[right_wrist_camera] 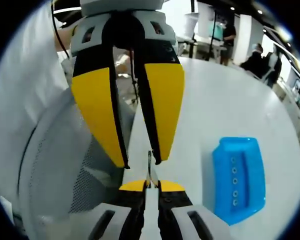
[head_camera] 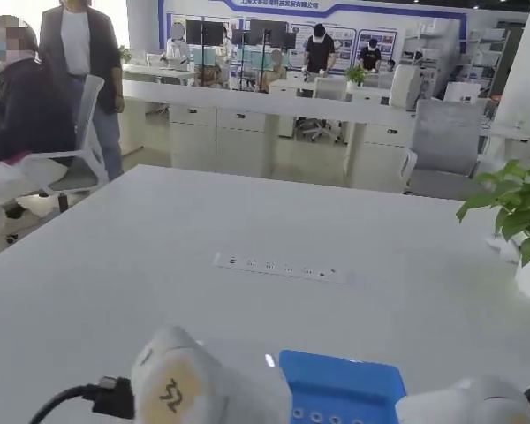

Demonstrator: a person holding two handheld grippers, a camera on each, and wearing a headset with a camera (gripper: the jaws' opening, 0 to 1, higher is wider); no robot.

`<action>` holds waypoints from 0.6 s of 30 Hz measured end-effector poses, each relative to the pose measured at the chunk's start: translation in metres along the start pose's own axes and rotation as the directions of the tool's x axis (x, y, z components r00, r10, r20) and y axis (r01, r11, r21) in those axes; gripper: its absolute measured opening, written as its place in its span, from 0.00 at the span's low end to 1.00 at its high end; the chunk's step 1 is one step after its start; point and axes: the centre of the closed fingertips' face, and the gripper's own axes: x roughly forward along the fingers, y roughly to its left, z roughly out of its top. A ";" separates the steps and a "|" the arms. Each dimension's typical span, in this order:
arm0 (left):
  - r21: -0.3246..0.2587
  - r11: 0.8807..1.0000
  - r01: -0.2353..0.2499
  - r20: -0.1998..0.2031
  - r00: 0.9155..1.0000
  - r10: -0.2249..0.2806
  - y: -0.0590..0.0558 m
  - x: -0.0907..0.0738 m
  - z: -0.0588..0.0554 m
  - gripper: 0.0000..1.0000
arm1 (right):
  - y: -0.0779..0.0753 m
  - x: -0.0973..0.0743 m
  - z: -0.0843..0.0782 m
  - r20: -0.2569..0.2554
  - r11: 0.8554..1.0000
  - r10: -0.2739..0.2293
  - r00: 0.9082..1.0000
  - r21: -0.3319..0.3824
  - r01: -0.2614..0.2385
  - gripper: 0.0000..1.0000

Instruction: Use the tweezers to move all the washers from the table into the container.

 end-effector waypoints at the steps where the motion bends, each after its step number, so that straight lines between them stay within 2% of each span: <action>1: 0.010 1.000 -0.007 -0.009 1.000 0.007 0.001 0.002 -0.001 0.04 | 0.000 0.000 -0.001 -0.004 1.000 -0.001 1.000 -0.005 0.001 0.05; 3: 0.030 1.000 -0.006 -0.028 1.000 0.007 0.001 0.006 -0.002 0.03 | 0.000 0.001 -0.002 -0.010 1.000 -0.001 1.000 -0.005 0.001 0.05; 6: 0.043 0.999 -0.005 -0.033 0.999 0.007 0.003 0.008 -0.002 0.00 | 0.002 0.002 -0.006 -0.026 1.000 0.001 1.000 -0.007 -0.001 0.05; 9: 0.052 0.999 0.008 -0.065 0.998 -0.005 0.004 0.007 -0.007 0.00 | -0.001 0.003 -0.014 -0.038 1.000 -0.011 0.999 0.003 0.011 0.05; 11: 0.059 0.998 0.016 -0.110 0.994 -0.010 0.007 0.006 -0.016 0.00 | -0.004 0.004 -0.021 -0.050 1.000 -0.026 0.998 0.011 0.027 0.05; 13: 0.071 0.997 0.028 -0.170 0.985 -0.016 0.011 0.005 -0.031 0.00 | -0.007 0.005 -0.031 -0.062 0.999 -0.037 0.997 0.035 0.039 0.05; 14: 0.069 0.997 0.028 -0.208 0.978 -0.013 0.014 0.005 -0.042 0.00 | -0.008 0.007 -0.034 -0.060 0.998 -0.043 0.997 0.046 0.046 0.05; 15: 0.075 0.997 0.031 -0.222 0.975 -0.014 0.016 0.006 -0.047 0.00 | -0.009 0.010 -0.038 -0.053 0.996 -0.052 0.997 0.065 0.056 0.05; 16: 0.080 0.996 0.045 -0.253 0.967 -0.023 0.016 0.008 -0.057 0.00 | -0.010 0.011 -0.041 -0.050 0.995 -0.058 0.997 0.079 0.062 0.05; 18: 0.096 0.994 0.048 -0.276 0.961 -0.019 0.019 0.010 -0.065 0.00 | -0.015 0.018 -0.048 -0.053 0.991 -0.085 0.995 0.102 0.090 0.06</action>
